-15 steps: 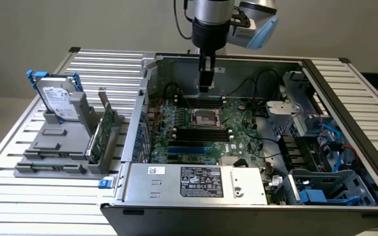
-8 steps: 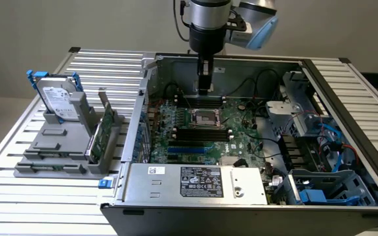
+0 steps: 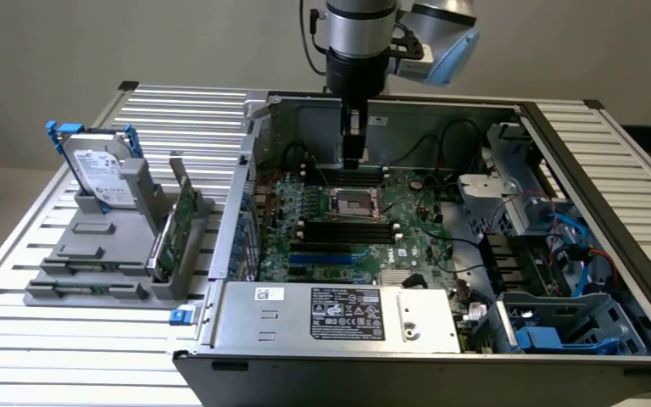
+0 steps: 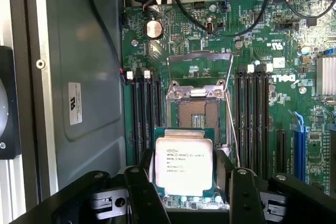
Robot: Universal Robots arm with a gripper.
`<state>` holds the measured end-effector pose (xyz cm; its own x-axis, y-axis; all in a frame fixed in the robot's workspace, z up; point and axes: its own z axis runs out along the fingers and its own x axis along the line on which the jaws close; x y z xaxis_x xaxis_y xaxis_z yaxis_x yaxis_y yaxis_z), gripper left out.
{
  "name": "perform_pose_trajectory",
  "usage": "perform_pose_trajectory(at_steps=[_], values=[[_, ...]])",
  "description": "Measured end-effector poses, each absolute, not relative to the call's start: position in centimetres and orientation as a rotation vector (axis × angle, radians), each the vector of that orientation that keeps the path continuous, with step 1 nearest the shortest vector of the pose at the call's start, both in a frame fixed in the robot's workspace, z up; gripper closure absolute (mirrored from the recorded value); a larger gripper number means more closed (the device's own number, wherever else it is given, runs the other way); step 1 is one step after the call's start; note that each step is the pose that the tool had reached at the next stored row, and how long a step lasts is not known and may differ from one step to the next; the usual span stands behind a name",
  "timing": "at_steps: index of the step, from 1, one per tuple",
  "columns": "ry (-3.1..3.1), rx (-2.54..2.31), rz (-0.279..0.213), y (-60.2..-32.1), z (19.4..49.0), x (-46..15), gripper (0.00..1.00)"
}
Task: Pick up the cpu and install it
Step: 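Place the cpu into insertion slot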
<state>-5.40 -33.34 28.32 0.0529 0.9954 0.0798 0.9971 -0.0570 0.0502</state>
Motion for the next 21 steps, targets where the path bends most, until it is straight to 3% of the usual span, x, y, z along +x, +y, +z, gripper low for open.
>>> perform_pose_trajectory(at_steps=[21], values=[[-2.189, -2.232, -0.148, -34.6, 26.8, -5.4, 0.45]])
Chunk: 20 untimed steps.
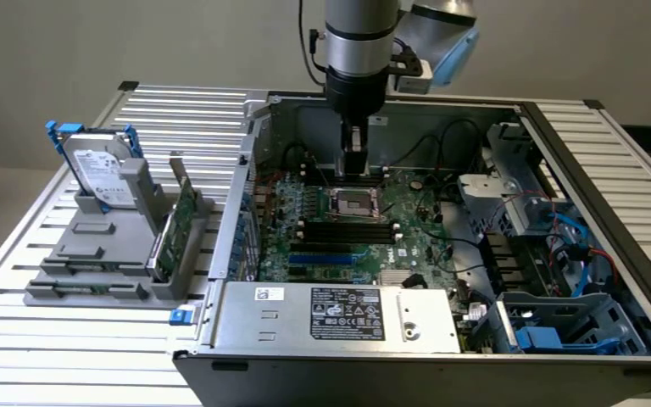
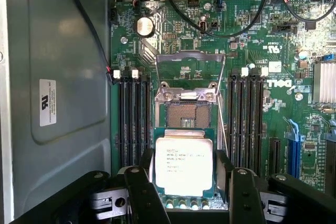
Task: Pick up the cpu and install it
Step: 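Place the cpu into insertion slot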
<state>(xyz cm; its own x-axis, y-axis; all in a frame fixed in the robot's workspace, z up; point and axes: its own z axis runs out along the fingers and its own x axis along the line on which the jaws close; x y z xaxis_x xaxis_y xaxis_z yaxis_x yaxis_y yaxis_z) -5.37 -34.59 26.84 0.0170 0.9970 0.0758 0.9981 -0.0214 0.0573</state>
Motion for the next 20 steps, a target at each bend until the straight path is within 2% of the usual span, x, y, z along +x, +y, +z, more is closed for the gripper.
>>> perform_pose_trajectory(at_steps=[20], values=[[-2.217, -2.203, -0.165, -35.0, 24.2, -4.9, 0.45]])
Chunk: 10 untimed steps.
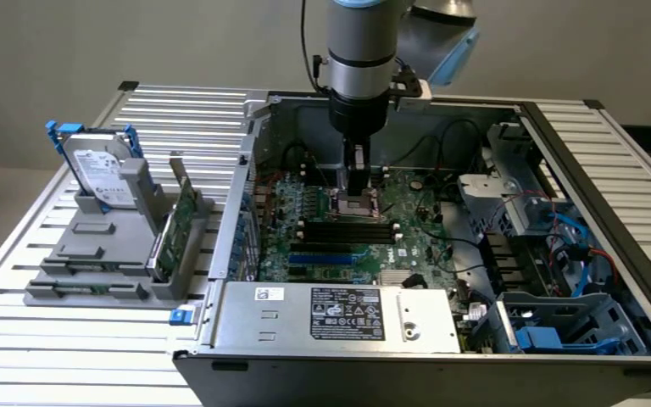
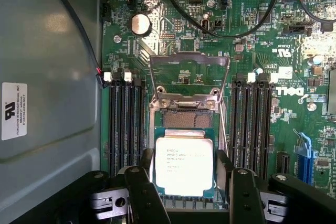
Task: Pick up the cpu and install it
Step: 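Place the cpu into insertion slot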
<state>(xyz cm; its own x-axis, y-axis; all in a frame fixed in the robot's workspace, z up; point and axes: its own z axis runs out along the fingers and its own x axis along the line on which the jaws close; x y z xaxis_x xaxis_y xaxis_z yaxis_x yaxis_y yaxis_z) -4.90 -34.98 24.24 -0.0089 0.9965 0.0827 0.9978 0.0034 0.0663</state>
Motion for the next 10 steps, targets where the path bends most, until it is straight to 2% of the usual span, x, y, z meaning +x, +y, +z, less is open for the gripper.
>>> perform_pose_trajectory(at_steps=[10], values=[[-2.229, -2.19, -0.176, -35.3, 23.0, -4.7, 0.45]])
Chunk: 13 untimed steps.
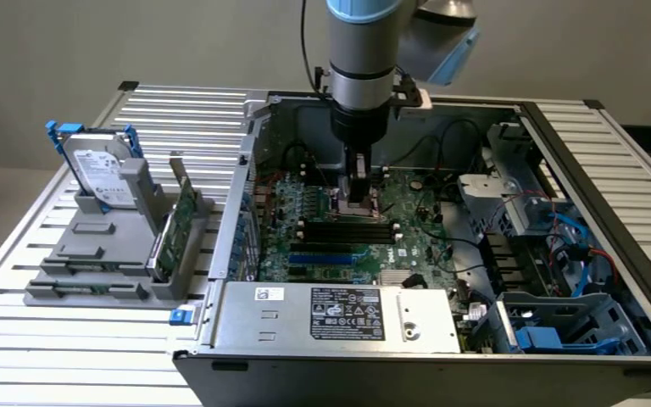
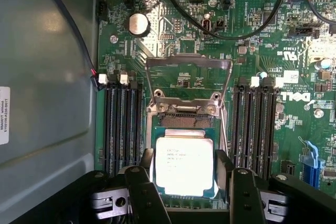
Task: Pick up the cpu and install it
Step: 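Place the cpu into insertion slot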
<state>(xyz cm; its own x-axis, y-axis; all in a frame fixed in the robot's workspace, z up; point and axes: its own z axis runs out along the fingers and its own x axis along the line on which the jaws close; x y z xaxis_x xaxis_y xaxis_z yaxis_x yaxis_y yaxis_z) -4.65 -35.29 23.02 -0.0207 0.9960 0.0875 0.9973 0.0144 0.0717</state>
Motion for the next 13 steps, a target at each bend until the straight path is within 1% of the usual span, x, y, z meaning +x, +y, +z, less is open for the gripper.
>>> perform_pose_trajectory(at_steps=[5, 13], values=[[-2.226, -2.187, -0.186, -35.6, 22.3, -4.6, 0.45], [-2.216, -2.178, -0.216, -35.9, 21.1, -4.6, 0.45]])
